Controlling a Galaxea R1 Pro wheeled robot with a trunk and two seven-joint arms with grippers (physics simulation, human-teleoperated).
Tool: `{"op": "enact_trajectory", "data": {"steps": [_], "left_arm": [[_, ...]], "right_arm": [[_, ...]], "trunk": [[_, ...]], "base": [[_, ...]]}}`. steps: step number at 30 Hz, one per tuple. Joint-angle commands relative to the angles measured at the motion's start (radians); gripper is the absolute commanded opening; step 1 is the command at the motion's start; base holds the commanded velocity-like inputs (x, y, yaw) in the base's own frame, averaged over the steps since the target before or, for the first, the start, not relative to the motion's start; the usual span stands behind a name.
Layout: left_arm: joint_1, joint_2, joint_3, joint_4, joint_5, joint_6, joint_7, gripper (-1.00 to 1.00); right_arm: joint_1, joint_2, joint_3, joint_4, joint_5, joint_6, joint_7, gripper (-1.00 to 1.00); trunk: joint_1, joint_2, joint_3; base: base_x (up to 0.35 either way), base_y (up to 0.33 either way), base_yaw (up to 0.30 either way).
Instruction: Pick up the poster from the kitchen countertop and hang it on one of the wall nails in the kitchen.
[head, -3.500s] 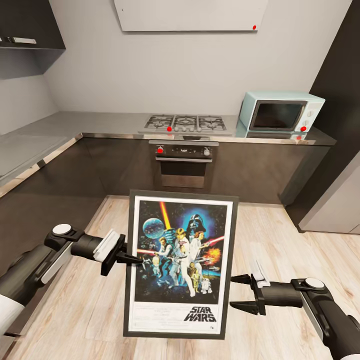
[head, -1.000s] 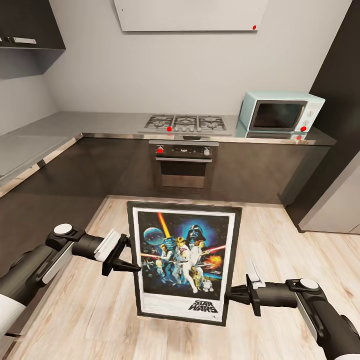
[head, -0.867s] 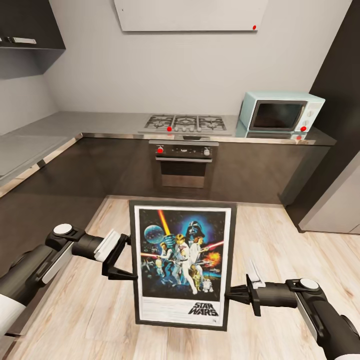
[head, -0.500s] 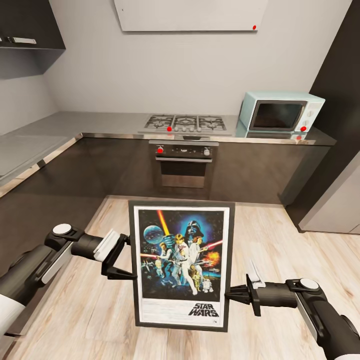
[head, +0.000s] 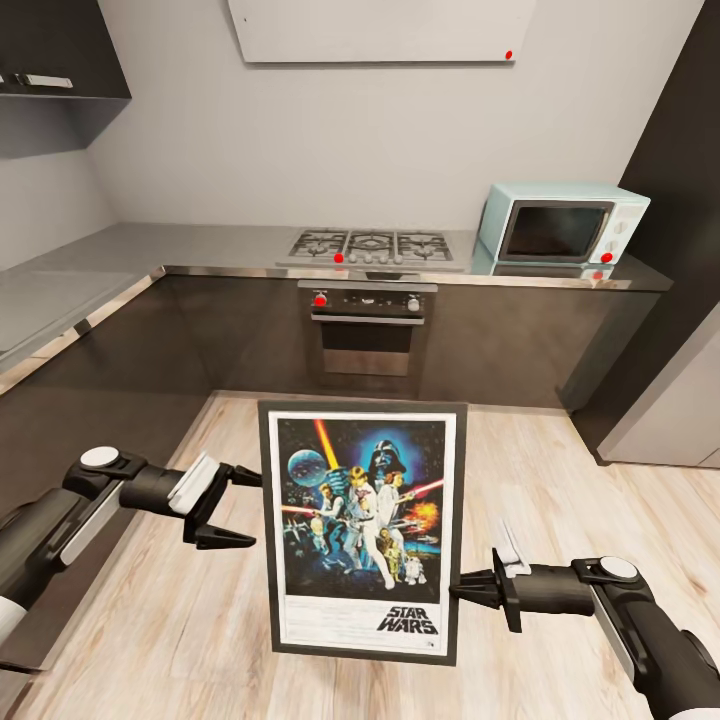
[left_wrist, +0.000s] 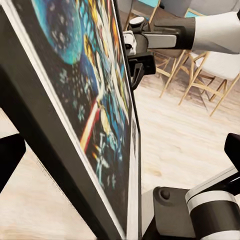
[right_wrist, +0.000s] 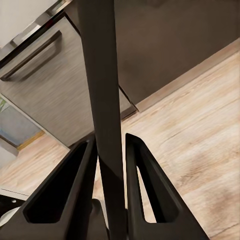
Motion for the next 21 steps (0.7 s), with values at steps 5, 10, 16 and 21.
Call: {"op": "enact_trajectory", "data": {"steps": [5, 10, 16, 21], "left_arm": [[-0.001, 0.017, -0.002, 0.004, 0.005, 0.01, -0.001, 1.0], [-0.001, 0.033, -0.001, 0.007, 0.005, 0.01, 0.0, 1.0], [-0.001, 0.037, 0.005, 0.037, 0.005, 0.009, 0.0, 1.0], [-0.001, 0.04, 0.011, 0.045, 0.005, 0.008, 0.0, 1.0]], "right_arm": [[-0.001, 0.0, 0.0, 0.0, -0.002, 0.013, 0.005, -1.0], [-0.001, 0.0, 0.0, 0.0, -0.002, 0.013, 0.005, -1.0], [-0.001, 0.0, -0.001, 0.0, -0.002, 0.013, 0.005, -1.0], [-0.001, -0.001, -0.003, -0.001, -0.003, 0.013, 0.005, -1.0]], "trunk": [[0.0, -0.001, -0.001], [0.0, -0.001, -0.001], [0.0, -0.001, -0.001], [0.0, -0.001, -0.001]], "base": [[0.0, 0.0, 0.0], [0.0, 0.0, 0.0], [0.0, 0.0, 0.0], [0.0, 0.0, 0.0]]}}
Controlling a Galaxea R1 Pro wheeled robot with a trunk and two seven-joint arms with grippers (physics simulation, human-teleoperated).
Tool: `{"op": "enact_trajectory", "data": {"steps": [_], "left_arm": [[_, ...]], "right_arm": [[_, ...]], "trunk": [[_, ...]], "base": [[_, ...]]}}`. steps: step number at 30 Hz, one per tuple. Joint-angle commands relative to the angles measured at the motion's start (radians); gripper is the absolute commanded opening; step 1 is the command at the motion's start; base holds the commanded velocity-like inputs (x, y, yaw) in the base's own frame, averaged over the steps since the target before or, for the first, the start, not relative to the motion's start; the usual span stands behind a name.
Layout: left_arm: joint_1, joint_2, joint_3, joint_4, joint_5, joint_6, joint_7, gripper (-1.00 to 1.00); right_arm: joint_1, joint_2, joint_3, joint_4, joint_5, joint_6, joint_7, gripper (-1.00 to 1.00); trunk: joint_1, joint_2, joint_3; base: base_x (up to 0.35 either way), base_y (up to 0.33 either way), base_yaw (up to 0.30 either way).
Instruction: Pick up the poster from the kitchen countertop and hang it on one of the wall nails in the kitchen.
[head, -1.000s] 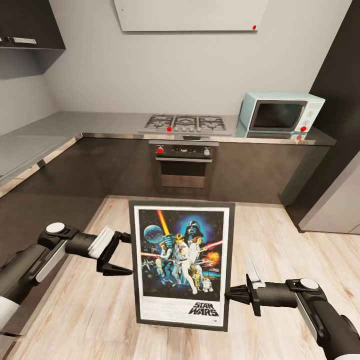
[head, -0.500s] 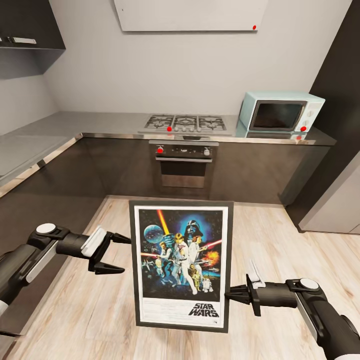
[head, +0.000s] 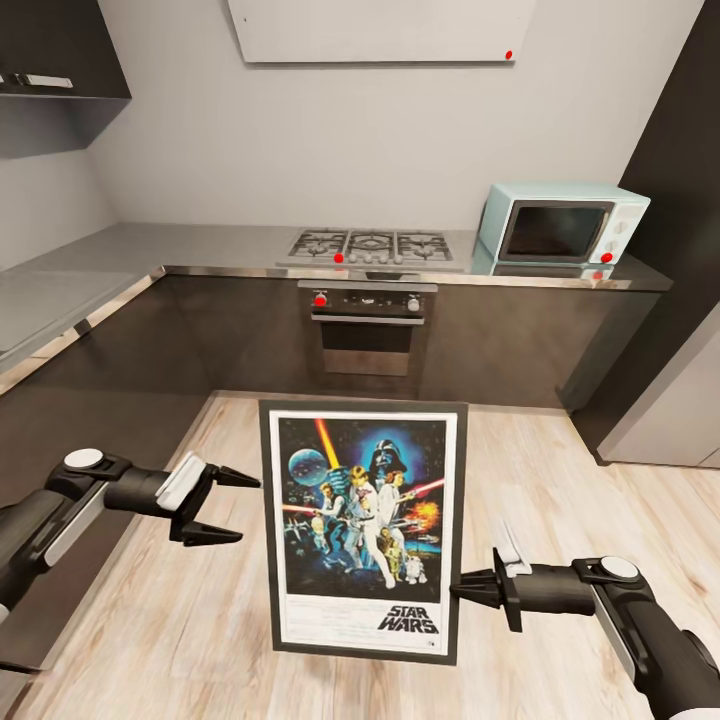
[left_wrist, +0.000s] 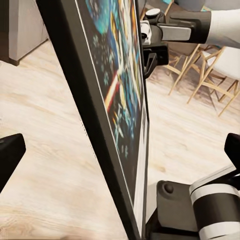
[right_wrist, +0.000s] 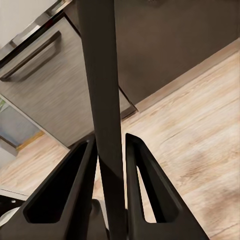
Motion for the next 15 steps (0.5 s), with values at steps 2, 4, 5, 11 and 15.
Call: {"op": "enact_trajectory", "data": {"steps": [2, 4, 5, 11, 15], "left_arm": [[-0.001, 0.003, -0.003, 0.001, 0.005, 0.011, -0.001, 1.0], [-0.001, 0.005, -0.002, 0.003, 0.004, 0.01, -0.001, 1.0], [-0.001, 0.005, -0.002, 0.005, 0.004, 0.01, -0.001, 1.0], [-0.001, 0.006, -0.002, 0.052, 0.004, 0.01, -0.001, 1.0], [-0.001, 0.006, -0.003, 0.134, 0.005, -0.047, 0.001, 1.0]], "right_arm": [[-0.001, 0.0, -0.001, 0.0, -0.002, 0.013, 0.005, -1.0], [-0.001, -0.001, -0.002, 0.0, -0.002, 0.013, 0.005, -1.0], [-0.001, -0.002, -0.003, -0.001, -0.002, 0.013, 0.005, -1.0], [-0.001, -0.007, -0.011, -0.001, -0.001, 0.013, 0.005, -1.0], [-0.001, -0.015, -0.017, 0.0, 0.0, 0.013, 0.005, -1.0]], "trunk": [[0.0, -0.001, -0.001], [0.0, -0.001, -0.001], [0.0, -0.001, -0.001], [0.0, -0.001, -0.001], [0.0, -0.001, -0.001]], "base": [[0.0, 0.0, 0.0], [0.0, 0.0, 0.0], [0.0, 0.0, 0.0], [0.0, 0.0, 0.0], [0.0, 0.0, 0.0]]}}
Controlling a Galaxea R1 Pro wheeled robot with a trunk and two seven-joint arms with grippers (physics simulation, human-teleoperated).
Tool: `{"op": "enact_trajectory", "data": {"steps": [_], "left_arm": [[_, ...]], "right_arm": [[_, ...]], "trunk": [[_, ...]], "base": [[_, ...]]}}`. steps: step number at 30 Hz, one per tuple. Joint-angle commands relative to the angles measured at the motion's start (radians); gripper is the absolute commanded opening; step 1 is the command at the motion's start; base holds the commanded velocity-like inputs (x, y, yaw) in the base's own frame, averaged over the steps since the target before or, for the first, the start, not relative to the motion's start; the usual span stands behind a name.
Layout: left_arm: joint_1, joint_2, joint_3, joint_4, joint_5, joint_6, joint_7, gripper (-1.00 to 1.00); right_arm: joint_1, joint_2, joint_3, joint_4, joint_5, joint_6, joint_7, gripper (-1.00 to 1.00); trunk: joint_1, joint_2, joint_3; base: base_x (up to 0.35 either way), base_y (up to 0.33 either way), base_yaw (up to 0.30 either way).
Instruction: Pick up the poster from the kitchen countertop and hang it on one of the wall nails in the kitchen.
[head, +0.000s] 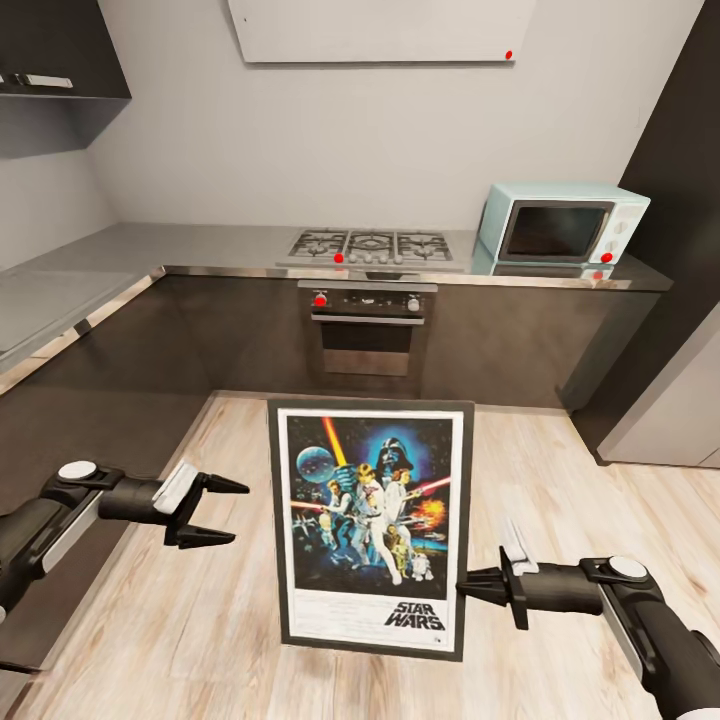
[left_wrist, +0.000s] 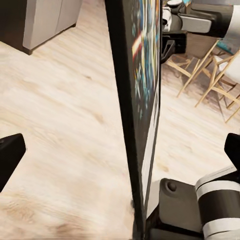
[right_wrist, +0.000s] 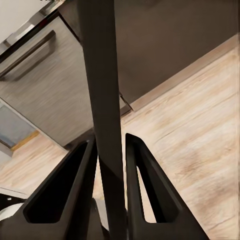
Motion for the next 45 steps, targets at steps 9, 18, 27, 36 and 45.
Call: {"op": "enact_trajectory", "data": {"steps": [9, 18, 27, 36, 45], "left_arm": [[-0.001, -0.012, -0.01, 0.216, 0.008, -0.115, 0.0, 1.0], [-0.001, -0.068, -0.012, 0.496, 0.01, -0.3, 0.003, 1.0], [-0.001, -0.152, -0.011, 0.705, 0.013, -0.422, 0.161, 1.0], [0.143, -0.203, -0.001, 1.025, 0.366, -0.633, 0.234, 1.0], [0.281, -0.194, 0.003, 1.029, 0.509, -0.661, 0.24, 1.0]], "right_arm": [[-0.001, -0.01, -0.128, 0.0, -0.003, 0.013, 0.007, -1.0], [-0.001, -0.012, -0.149, -0.001, -0.001, 0.016, 0.006, -1.0], [0.0, -0.012, -0.189, -0.001, 0.0, 0.023, 0.005, -1.0], [0.001, -0.01, -0.201, -0.002, 0.0, 0.025, -0.002, -1.0], [0.001, -0.009, -0.201, -0.002, 0.001, 0.024, -0.004, -1.0]], "trunk": [[0.0, -0.001, -0.001], [0.0, -0.001, -0.001], [0.0, -0.001, -0.001], [0.0, -0.001, 0.002], [0.0, -0.001, 0.016]], "base": [[0.0, 0.0, 0.0], [0.0, 0.0, 0.0], [0.0, 0.0, 0.0], [0.0, 0.0, 0.0], [0.0, 0.0, 0.0]]}}
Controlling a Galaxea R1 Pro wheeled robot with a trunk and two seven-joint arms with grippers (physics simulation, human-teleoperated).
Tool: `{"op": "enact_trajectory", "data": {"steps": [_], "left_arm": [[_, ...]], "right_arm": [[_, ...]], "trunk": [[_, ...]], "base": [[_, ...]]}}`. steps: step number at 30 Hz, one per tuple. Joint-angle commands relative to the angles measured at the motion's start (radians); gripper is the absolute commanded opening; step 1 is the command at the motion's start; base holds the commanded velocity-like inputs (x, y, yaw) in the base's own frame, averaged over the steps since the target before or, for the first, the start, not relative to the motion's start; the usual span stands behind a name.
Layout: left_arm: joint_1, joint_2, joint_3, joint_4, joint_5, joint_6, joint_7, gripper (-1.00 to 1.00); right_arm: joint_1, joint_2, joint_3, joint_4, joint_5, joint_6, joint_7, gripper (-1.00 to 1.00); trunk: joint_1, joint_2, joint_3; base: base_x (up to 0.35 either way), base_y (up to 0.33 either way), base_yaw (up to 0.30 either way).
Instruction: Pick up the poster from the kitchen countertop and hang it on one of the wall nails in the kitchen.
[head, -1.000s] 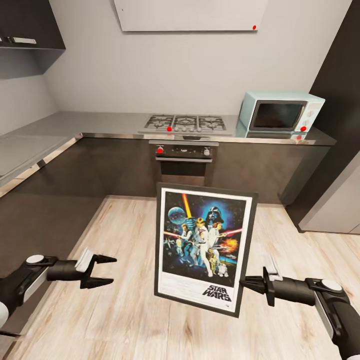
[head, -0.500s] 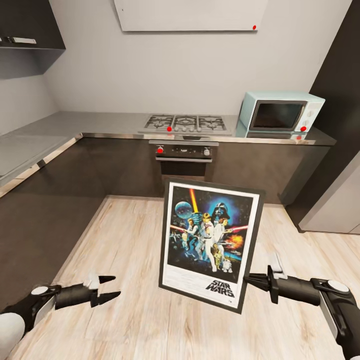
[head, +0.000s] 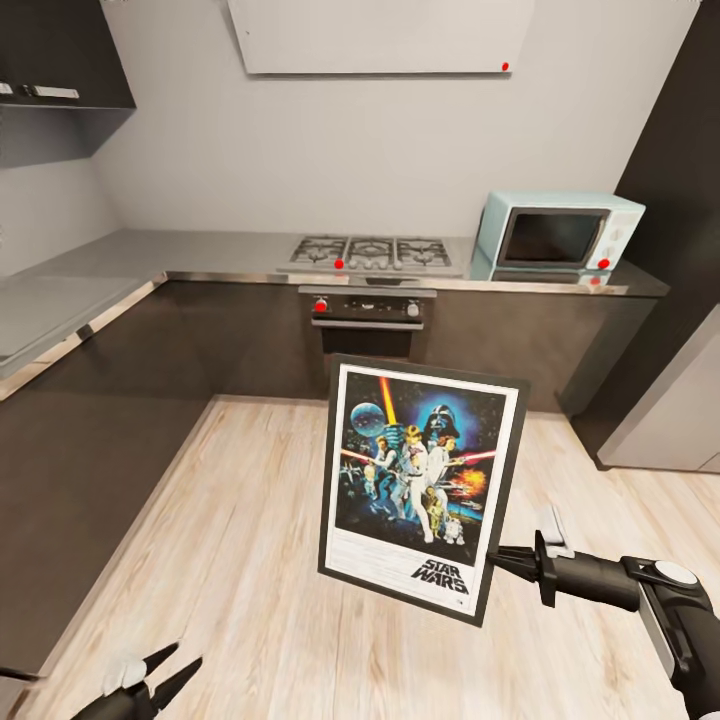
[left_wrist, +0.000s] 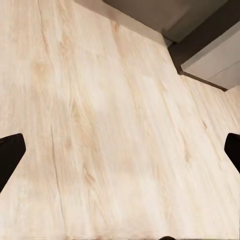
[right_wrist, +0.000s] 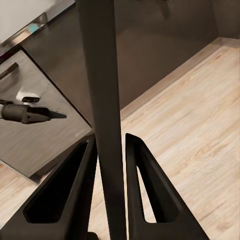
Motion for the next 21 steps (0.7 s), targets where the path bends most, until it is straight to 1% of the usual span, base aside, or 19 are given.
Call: {"op": "enact_trajectory", "data": {"steps": [1, 2, 3, 4, 5, 7, 8, 9, 10, 11, 15, 17, 20, 21], "left_arm": [[0.01, 0.001, -0.007, 0.0, 0.011, -0.006, 0.004, 1.0], [0.021, 0.001, -0.007, 0.0, 0.017, -0.007, 0.014, 1.0], [0.045, 0.002, -0.006, 0.0, 0.036, -0.008, 0.038, 1.0], [0.057, 0.002, -0.007, 0.0, 0.051, -0.008, 0.052, 1.0], [0.081, 0.002, -0.007, 0.001, 0.086, -0.009, 0.077, 1.0], [0.104, 0.002, -0.007, 0.001, 0.122, -0.012, 0.096, 1.0], [0.128, 0.003, -0.007, 0.001, 0.154, -0.017, 0.108, 1.0], [0.138, 0.003, -0.007, 0.001, 0.168, -0.02, 0.112, 1.0], [0.155, 0.006, -0.007, 0.001, 0.194, -0.022, 0.119, 1.0], [0.174, 0.01, -0.008, 0.0, 0.239, -0.026, 0.128, 1.0], [0.18, 0.011, -0.008, -0.001, 0.255, -0.027, 0.132, 1.0], [0.183, 0.007, -0.011, -0.001, 0.259, -0.026, 0.142, 1.0], [0.183, -0.011, -0.013, -0.002, 0.259, -0.028, 0.183, 1.0], [0.183, -0.018, -0.015, -0.003, 0.258, -0.027, 0.21, 1.0]], "right_arm": [[-0.001, 0.0, 0.0, 0.0, -0.002, 0.013, 0.005, -1.0], [-0.001, 0.0, -0.001, 0.0, -0.002, 0.013, 0.005, -1.0], [-0.001, 0.0, -0.001, -0.001, -0.002, 0.013, 0.005, -1.0], [-0.001, 0.0, -0.001, -0.001, -0.002, 0.013, 0.005, -1.0], [-0.001, 0.0, -0.001, -0.001, -0.002, 0.013, 0.005, -1.0], [-0.001, 0.0, -0.001, -0.001, -0.002, 0.013, 0.005, -1.0], [-0.001, 0.0, -0.001, -0.002, -0.002, 0.013, 0.004, -1.0], [-0.001, 0.0, -0.001, -0.002, -0.002, 0.013, 0.004, -1.0], [-0.001, 0.0, -0.001, -0.002, -0.002, 0.013, 0.004, -1.0], [-0.001, 0.0, -0.001, -0.003, -0.001, 0.013, 0.003, -1.0], [-0.001, 0.001, -0.001, -0.003, 0.0, 0.013, 0.001, -1.0], [-0.001, 0.001, -0.001, -0.002, 0.0, 0.013, -0.015, -1.0], [-0.001, 0.001, -0.001, -0.001, 0.0, 0.014, -0.029, -1.0], [-0.001, 0.001, -0.001, -0.001, 0.0, 0.014, -0.033, -1.0]], "trunk": [[0.0, -0.001, 0.001], [0.0, -0.001, 0.003], [0.0, -0.001, 0.004], [0.0, -0.001, 0.006], [0.0, -0.001, 0.007], [0.0, -0.001, 0.011], [0.0, -0.001, 0.012], [0.0, -0.001, 0.014], [0.0, -0.001, 0.016], [0.0, -0.001, 0.017], [0.0, -0.001, 0.024], [0.0, -0.001, 0.027], [0.0, -0.001, 0.032], [0.0, -0.001, 0.034]], "base": [[0.0, 0.0, 0.0], [0.0, 0.0, 0.0], [0.0, 0.0, 0.0], [0.0, 0.0, 0.0], [0.0, 0.0, 0.0], [0.0, 0.0, 0.0], [0.0, 0.0, 0.0], [0.0, 0.0, 0.0], [0.0, 0.0, 0.0], [0.0, 0.0, 0.0], [0.0, 0.0, 0.0], [0.0, 0.0, 0.0], [0.0, 0.0, 0.0], [0.0, 0.0, 0.0]]}}
